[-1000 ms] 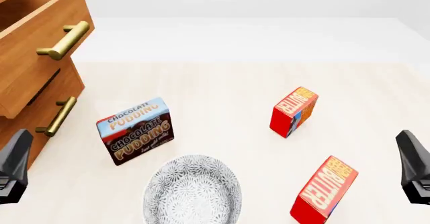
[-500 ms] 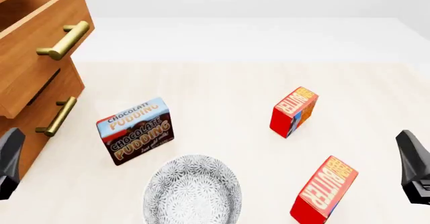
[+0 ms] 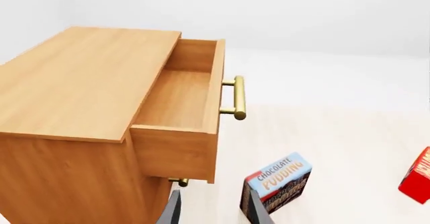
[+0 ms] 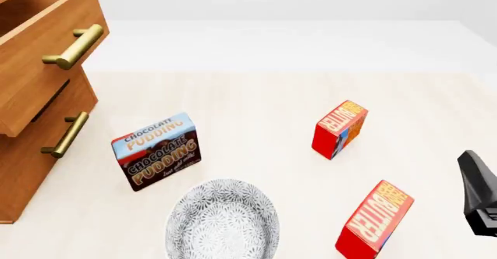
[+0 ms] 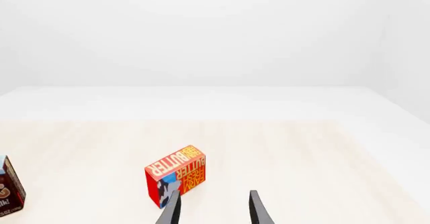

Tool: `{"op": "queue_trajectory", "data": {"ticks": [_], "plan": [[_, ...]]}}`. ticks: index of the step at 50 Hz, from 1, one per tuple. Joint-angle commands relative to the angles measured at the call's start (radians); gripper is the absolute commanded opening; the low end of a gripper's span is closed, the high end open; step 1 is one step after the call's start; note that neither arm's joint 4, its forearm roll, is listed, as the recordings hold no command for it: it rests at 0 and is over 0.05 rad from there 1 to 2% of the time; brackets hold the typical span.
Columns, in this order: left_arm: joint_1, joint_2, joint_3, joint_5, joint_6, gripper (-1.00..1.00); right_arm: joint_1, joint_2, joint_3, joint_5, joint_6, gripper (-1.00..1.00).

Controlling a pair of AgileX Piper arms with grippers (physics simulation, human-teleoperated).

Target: Put the butter at the front in the top drawer of the cabinet and close it.

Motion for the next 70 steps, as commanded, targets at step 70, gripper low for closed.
{"op": "queue_trajectory", "data": {"ticks": [70], "plan": [[-0.022,0.718,-0.873,0.617,-0.004,1.0,0.0,0.0,0.001,-0.001,0.0,1.0]]}}
